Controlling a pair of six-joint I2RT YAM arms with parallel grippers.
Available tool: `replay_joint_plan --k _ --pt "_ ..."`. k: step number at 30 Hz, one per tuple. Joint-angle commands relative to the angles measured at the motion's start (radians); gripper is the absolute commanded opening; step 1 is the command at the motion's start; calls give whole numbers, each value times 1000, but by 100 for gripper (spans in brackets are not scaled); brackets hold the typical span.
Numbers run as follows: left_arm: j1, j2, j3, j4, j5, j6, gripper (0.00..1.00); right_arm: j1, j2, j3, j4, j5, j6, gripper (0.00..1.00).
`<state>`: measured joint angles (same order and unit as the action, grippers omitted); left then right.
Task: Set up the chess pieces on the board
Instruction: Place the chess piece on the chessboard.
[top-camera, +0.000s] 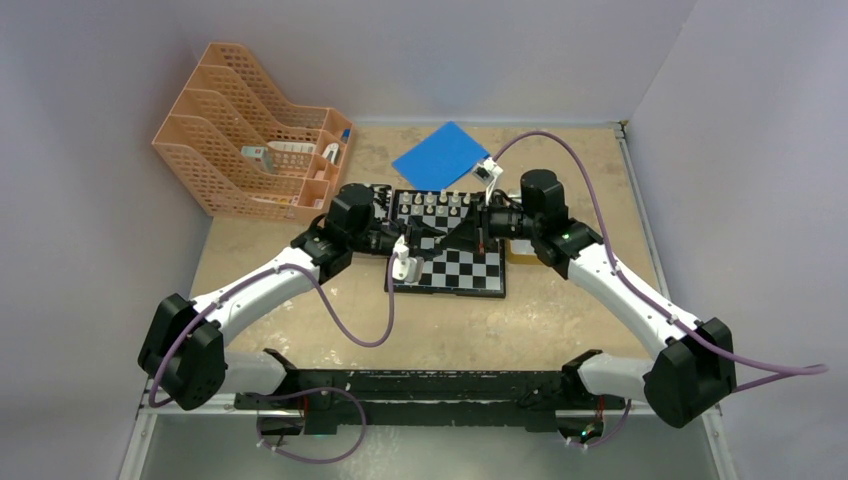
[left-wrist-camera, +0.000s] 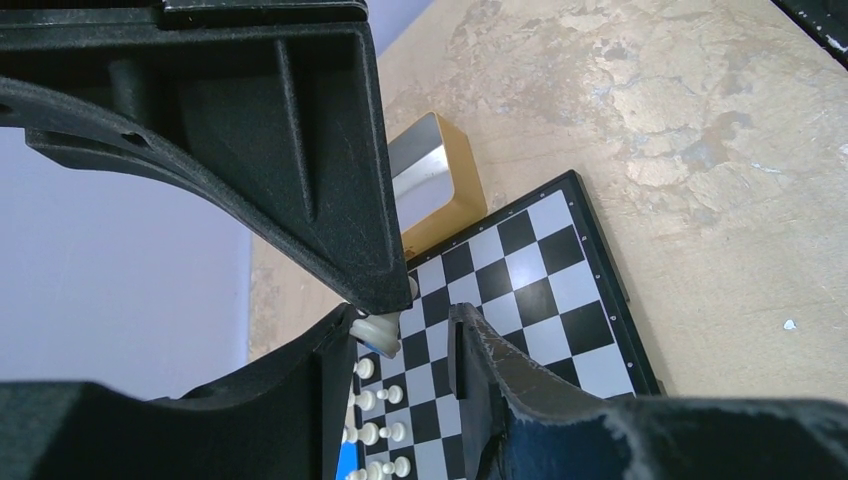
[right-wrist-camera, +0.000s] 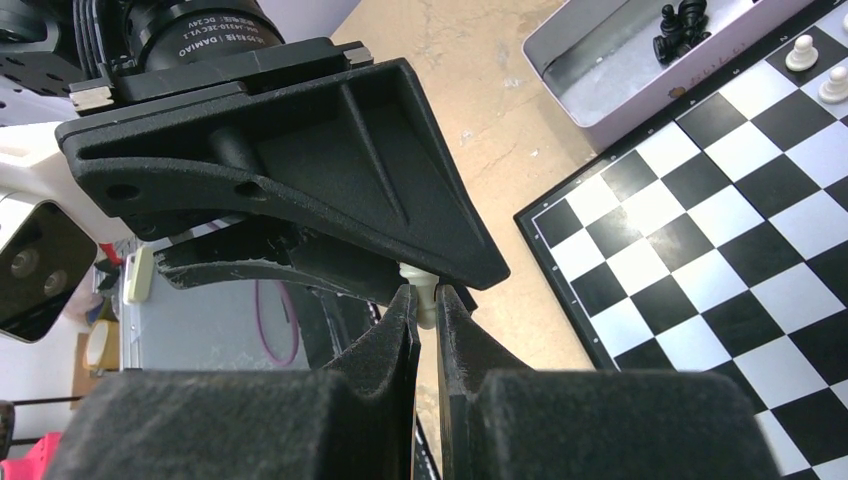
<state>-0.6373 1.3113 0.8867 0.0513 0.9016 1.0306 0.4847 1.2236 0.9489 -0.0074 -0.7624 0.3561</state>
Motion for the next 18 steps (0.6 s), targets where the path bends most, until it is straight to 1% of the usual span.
replay_joint_plan --k 1,13,16,18 --pt "-4 -2 35 32 51 2 39 5 -3 16 40 -15 16 9" --pt "-5 -7 44 -13 19 40 42 5 33 10 49 -13 30 9" --pt "-5 -2 54 -27 18 40 35 5 35 10 50 -15 31 9" --pt "-5 1 58 -35 18 39 26 6 31 8 53 -15 32 9"
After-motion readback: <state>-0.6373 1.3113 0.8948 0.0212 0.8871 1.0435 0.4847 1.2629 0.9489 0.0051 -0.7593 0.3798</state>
